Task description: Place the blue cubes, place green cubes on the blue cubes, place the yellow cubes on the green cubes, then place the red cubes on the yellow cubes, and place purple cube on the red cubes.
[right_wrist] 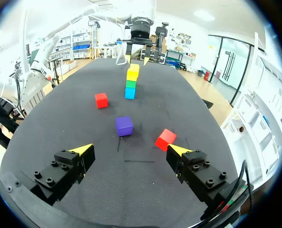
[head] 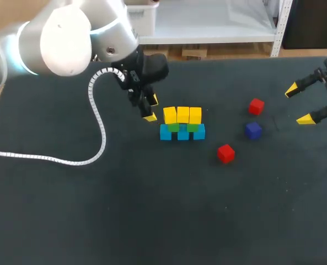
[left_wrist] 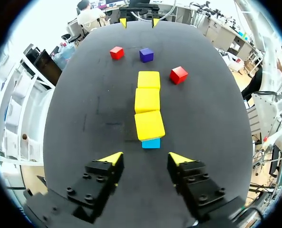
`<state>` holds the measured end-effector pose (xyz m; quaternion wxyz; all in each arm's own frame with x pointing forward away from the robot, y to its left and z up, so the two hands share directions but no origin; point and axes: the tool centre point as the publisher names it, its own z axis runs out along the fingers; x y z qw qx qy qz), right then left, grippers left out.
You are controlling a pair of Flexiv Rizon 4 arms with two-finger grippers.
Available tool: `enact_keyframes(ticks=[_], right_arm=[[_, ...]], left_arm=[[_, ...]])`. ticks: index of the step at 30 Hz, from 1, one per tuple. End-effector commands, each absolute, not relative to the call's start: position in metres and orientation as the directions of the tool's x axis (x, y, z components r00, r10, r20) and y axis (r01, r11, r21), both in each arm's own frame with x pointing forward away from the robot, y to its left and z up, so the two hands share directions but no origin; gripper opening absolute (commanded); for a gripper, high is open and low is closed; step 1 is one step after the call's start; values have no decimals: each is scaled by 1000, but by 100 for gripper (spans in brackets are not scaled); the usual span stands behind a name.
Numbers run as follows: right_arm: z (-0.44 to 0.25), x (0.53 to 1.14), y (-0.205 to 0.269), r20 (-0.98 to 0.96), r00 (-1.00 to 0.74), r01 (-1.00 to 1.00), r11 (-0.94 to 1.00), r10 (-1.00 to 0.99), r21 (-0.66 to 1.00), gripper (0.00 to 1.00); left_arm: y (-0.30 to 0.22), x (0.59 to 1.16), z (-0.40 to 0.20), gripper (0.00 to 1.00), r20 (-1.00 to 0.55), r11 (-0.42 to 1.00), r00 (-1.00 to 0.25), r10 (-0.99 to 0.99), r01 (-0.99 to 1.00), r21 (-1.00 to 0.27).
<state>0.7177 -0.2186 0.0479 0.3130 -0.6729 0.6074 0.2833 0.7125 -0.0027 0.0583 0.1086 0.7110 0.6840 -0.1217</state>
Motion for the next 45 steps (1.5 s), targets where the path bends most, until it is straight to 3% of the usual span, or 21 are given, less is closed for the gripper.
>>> enact_keyframes(ticks=[1,45], right_arm=[[48,718,-219,-763,103,-995,-67,-639,-78,100],[48,718,-219,-763,103,-995,-67,-639,-78,100]], left_arm=[[-1,708,56,0,-330,-41,37,943,999,-4],[-23,713,58,0,-352,-92,87,932,996,2]])
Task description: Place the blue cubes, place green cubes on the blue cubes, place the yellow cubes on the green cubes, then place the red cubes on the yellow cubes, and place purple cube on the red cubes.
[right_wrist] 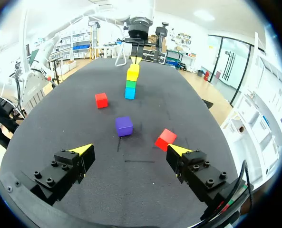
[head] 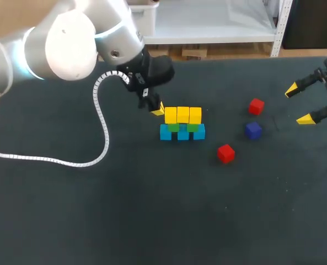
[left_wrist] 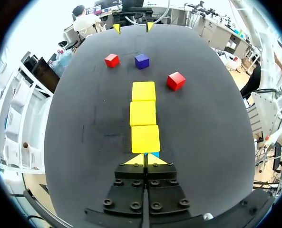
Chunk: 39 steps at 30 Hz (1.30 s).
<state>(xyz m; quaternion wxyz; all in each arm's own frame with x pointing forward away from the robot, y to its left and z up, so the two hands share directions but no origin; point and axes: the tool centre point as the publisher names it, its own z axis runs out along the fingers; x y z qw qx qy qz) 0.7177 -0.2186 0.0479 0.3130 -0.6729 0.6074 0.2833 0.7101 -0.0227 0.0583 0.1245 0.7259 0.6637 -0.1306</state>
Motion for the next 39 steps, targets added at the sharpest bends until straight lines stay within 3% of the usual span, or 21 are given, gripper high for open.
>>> enact_keyframes(ticks=[1,17,20,22,23,32,39], right_arm=[[48,718,-219,-763,103,-995,-67,-639,-78,100],[48,718,-219,-763,103,-995,-67,-639,-78,100],[48,718,-219,-763,103,-995,-67,-639,-78,100],[48,718,-219,-763,103,-995,-67,-639,-78,100],[48,718,-219,-763,103,-995,-67,-639,-78,100],[48,718,-219,-763,103,-995,-67,-639,-78,100],[48,718,-219,-763,103,-995,-67,-639,-78,100]], left_arm=[[-23,713,58,0,-352,-91,86,932,996,2],[12,711,79,0,-395,-21,34,918,999,35],[28,710,89,40,-411,-11,27,911,999,40],[37,708,95,93,-433,-18,36,901,999,44],[43,707,98,100,-450,-12,29,893,999,40],[93,704,114,100,-628,46,-38,778,999,-3],[122,701,115,100,-665,39,-41,746,999,-19]])
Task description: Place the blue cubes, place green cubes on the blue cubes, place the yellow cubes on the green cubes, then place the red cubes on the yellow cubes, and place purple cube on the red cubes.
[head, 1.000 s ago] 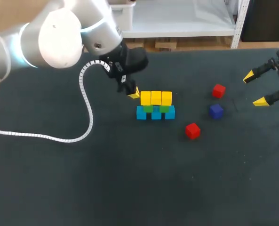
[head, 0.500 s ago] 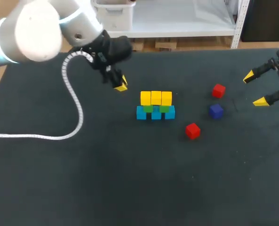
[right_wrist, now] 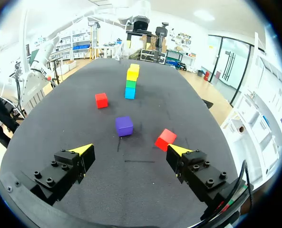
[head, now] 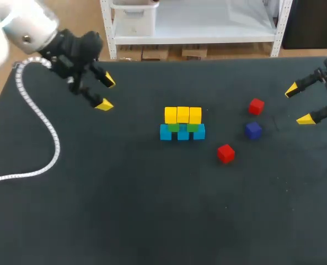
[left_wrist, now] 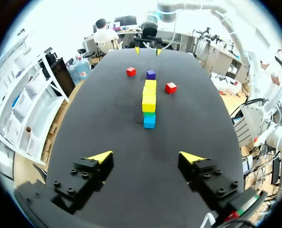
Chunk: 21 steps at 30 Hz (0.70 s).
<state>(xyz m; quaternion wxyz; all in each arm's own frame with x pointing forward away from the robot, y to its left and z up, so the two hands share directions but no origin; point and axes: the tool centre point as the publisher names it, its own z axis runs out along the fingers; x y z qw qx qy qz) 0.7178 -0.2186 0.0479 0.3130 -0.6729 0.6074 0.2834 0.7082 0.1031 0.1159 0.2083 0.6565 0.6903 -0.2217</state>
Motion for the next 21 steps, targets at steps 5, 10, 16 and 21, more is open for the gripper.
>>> enact_keyframes(ticks=[5,10,16,21], right_arm=[[48,718,-219,-763,103,-995,-67,-639,-78,100],[48,718,-219,-763,103,-995,-67,-639,-78,100],[48,718,-219,-763,103,-995,-67,-639,-78,100],[48,718,-219,-763,103,-995,-67,-639,-78,100]], left_arm=[[135,698,118,100,-666,28,-30,745,1000,-14],[142,695,120,100,-655,21,-23,755,1000,-11],[141,689,122,100,-659,-8,1,752,1000,-8],[141,685,123,100,-662,-24,13,749,1000,-6]])
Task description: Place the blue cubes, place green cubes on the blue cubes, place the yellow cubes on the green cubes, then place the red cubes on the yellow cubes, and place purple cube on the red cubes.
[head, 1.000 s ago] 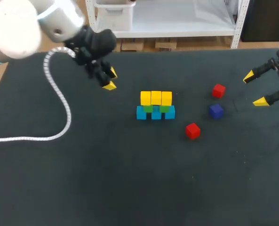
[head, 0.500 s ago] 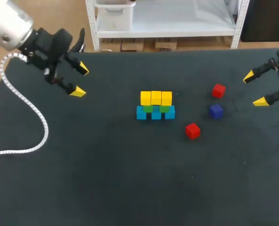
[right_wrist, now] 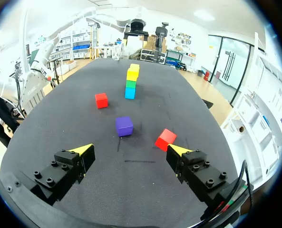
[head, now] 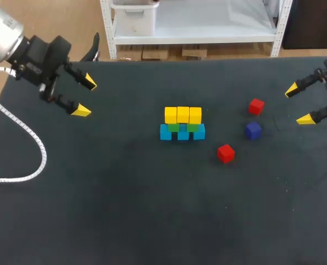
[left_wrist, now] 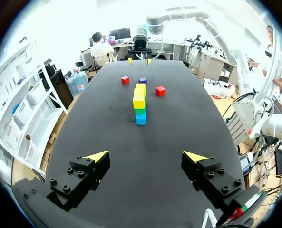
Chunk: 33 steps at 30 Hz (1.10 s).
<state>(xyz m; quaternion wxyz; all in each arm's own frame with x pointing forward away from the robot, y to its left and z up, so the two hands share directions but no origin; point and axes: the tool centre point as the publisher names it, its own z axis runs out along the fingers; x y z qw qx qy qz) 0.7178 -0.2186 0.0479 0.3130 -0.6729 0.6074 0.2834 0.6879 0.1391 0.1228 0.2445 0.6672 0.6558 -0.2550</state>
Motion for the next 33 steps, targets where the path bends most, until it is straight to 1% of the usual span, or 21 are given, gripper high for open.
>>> enact_keyframes(ticks=[1,9,11,13,14,18,20,24,28,33], right_arm=[[48,718,-219,-763,103,-995,-67,-639,-78,100],[48,718,-219,-763,103,-995,-67,-639,-78,100],[50,725,-217,-748,145,-989,-78,-647,-124,100],[54,734,-214,-726,197,-980,-128,-659,-150,100],[55,739,-213,-711,260,-965,-189,-654,-180,100],[66,759,-206,-665,422,-896,-394,-616,-203,100],[71,767,-201,-632,494,-849,-488,-597,-203,100],[71,779,-188,-595,632,-710,-679,-497,-187,100],[67,789,-175,-535,729,-577,-804,-427,-145,100],[62,795,-165,-512,812,-399,-907,-281,-135,100]], left_arm=[[141,685,123,100,-660,-26,12,752,1000,-11],[141,684,123,100,-660,-28,13,751,1000,-12],[141,684,123,100,-660,-28,13,751,1000,-12],[141,684,123,100,-660,-28,13,751,1000,-12],[141,684,123,100,-660,-28,13,751,1000,-12],[141,684,123,100,-660,-28,13,751,1000,-12],[141,684,123,100,-660,-28,13,751,1000,-12],[141,684,123,100,-660,-28,13,751,1000,-12],[141,684,123,100,-660,-28,13,751,1000,-12],[141,684,123,100,-660,-28,13,751,1000,-12]])
